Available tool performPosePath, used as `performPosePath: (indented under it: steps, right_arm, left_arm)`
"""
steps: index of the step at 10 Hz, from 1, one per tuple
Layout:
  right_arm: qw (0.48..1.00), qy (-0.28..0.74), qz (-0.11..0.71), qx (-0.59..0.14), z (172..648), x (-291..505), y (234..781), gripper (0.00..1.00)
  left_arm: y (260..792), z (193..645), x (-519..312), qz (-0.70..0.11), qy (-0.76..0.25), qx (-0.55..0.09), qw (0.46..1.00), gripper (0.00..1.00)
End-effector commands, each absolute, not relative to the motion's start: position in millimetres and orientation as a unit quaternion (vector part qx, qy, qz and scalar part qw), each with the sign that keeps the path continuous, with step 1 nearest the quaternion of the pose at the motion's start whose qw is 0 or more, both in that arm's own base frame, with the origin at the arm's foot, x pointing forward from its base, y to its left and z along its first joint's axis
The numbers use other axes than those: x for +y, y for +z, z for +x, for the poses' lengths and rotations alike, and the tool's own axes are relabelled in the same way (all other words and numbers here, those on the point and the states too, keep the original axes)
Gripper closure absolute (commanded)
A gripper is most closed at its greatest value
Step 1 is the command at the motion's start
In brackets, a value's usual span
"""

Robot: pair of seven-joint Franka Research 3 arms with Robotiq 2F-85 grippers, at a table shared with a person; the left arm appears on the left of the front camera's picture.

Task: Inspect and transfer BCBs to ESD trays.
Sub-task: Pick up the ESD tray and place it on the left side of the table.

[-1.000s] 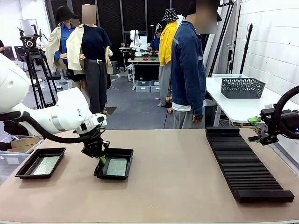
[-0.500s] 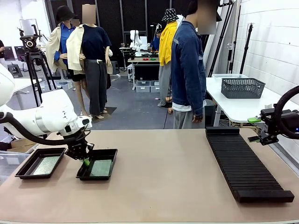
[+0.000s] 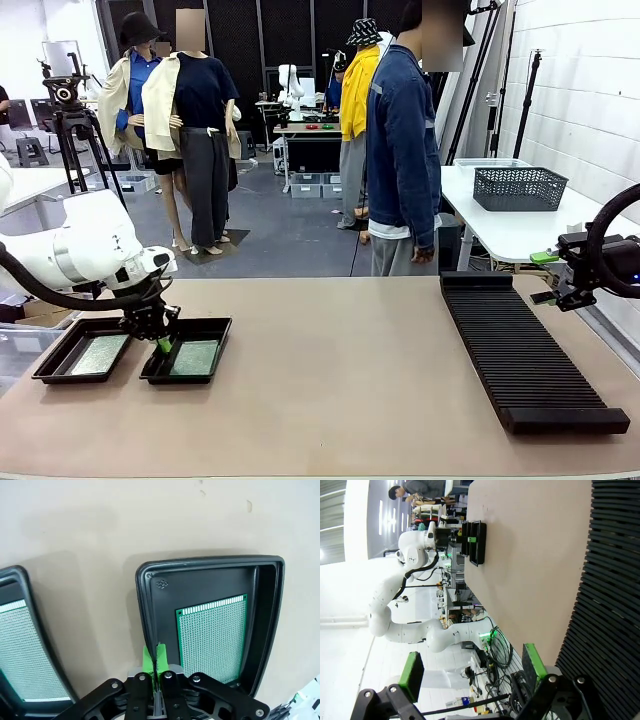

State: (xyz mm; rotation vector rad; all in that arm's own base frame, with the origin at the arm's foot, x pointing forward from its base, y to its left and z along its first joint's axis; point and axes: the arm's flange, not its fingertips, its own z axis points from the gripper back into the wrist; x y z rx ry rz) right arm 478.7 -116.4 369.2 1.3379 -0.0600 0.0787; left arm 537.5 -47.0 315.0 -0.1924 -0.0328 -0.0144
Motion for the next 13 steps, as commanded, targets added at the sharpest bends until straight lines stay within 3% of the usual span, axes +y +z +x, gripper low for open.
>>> performPosePath:
  steps: [1,8,9,13]
  right_arm:
    - [0.785,0.031,0.618,-0.026,478,-115,370,0.0]
    - [0.785,0.031,0.618,-0.026,478,-115,370,0.0]
    - [0.785,0.031,0.618,-0.026,478,-115,370,0.0]
    - [0.785,0.031,0.618,-0.026,478,-115,370,0.0]
  left_arm:
    - [318,540,-35,-0.099,-0.014,-0.005,0.995,1.0]
    - [322,544,-27,-0.115,-0.009,-0.003,0.993,1.0]
    - [325,546,-27,-0.12,0.0,-0.004,0.993,0.94]
    - [341,543,-29,-0.123,0.011,-0.013,0.992,0.14]
